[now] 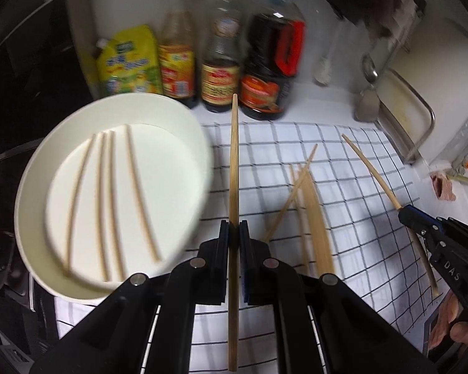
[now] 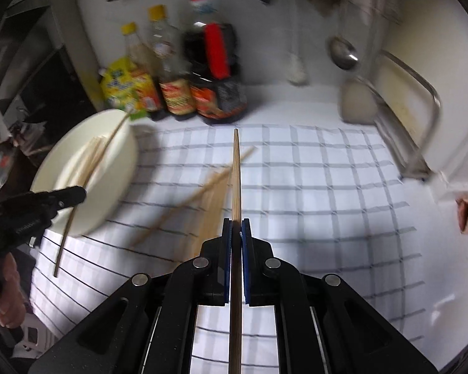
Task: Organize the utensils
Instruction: 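Carry both held chopsticks over the white bowl and lower them, then open both grippers to release the chopsticks into the bowl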
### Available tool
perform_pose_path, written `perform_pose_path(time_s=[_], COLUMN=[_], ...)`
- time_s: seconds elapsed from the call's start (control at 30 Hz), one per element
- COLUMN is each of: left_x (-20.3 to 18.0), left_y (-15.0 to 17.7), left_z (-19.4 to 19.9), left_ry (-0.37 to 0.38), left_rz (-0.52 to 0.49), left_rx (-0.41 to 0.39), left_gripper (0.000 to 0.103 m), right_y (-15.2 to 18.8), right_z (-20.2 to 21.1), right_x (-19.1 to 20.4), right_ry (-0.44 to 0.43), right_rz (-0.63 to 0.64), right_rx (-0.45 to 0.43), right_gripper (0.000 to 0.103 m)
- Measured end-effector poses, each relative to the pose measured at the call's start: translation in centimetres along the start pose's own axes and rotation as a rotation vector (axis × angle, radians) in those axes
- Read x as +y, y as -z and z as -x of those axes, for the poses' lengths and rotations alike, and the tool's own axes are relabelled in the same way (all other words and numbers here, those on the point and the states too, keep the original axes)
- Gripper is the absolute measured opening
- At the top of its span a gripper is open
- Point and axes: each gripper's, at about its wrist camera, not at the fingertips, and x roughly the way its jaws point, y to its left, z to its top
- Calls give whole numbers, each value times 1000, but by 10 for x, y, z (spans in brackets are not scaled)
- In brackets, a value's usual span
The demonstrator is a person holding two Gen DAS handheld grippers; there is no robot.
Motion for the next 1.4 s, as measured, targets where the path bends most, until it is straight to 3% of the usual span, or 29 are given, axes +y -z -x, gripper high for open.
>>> perform_pose_path(time_s=[0.27,0.43,0.67,1.0,1.33,1.4], left_x=[73,116,155,188,195,195], left_y=[-3,-1,-6,-16,-28,-29], left_z=[15,9,-6,-42,-55,-53], left_ry=[-61,-87,-94,-88,-69,-73], left_rz=[56,82,104,134,151,153], left_rx=[-21,-5,16,66,68,61], left_gripper=[7,7,7,7,8,13], right_y=[-42,-59,-77,-94,-95,-97], right_z=[-16,-46,-91,-144,-164,-161], right_x=[90,151,213,241,236,235], right_ry=[-131,-196,-224,-197,-167,-169], right_rz=[70,107,153,137,112,103], right_rx=[-39,-14,52,144,188,179], right_gripper=[6,6,6,6,6,8])
